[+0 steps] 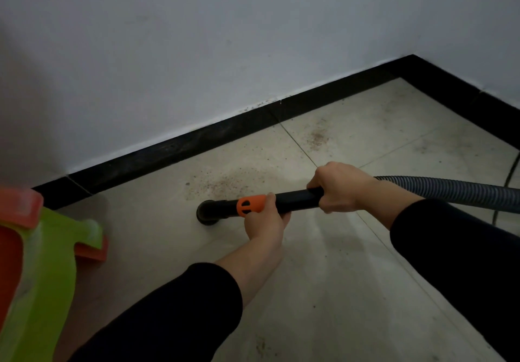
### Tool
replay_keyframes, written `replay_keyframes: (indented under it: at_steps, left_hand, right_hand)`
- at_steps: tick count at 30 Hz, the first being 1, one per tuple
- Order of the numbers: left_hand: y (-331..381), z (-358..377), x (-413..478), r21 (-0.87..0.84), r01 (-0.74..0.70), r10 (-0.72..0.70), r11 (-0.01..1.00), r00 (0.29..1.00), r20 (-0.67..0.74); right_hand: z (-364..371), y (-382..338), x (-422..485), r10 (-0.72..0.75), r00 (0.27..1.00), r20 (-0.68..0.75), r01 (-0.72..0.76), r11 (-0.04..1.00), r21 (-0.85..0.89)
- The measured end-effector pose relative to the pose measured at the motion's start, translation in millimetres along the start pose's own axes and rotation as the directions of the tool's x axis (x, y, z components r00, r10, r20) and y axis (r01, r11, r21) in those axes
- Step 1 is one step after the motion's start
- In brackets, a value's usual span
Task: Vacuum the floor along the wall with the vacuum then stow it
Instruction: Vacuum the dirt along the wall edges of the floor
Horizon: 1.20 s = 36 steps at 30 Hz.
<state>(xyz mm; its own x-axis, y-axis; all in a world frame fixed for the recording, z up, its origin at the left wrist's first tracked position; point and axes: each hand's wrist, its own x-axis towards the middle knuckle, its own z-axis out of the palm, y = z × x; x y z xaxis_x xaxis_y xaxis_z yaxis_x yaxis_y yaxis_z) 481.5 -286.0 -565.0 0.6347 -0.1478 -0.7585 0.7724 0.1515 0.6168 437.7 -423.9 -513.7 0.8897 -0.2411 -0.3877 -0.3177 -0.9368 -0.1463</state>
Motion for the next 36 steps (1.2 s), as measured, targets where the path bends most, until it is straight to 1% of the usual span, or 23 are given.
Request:
replay_keyframes:
  at_steps: [9, 16, 20, 25, 32, 36]
  left_hand:
    - [-15, 17, -7, -0.006, 0.003, -0.003, 1.000, 0.999, 0.037]
    - [-29, 32, -14, 0.038, 0.023, -0.026, 0.999, 0.998, 0.065]
    - [-38, 38, -16, 0.113, 0.021, -0.028, 0.993, 0.997, 0.068]
    - [-46, 47, -18, 0.104, 0.032, -0.040, 0.994, 0.996, 0.076]
    - [-56, 55, -22, 0.117, 0.036, -0.047, 0.993, 0.995, 0.091]
    - [-60, 63, -30, 0.095, 0.056, -0.067, 0.994, 0.992, 0.109]
  right_hand:
    - [4, 19, -15, 0.050, 0.998, -0.030, -0.050, 0.999, -0.005]
    - [6, 36, -30, 0.092, 0.994, -0.057, -0.093, 0.995, -0.028]
    - [8, 44, -38, 0.104, 0.992, -0.075, -0.108, 0.993, -0.049]
    - [14, 52, -46, 0.094, 0.990, -0.102, -0.108, 0.982, -0.152]
    - [26, 60, -53, 0.033, 0.994, -0.106, -0.064, 0.950, -0.304]
    - [22, 63, -58, 0.070, 0.987, -0.141, -0.115, 0.934, -0.338]
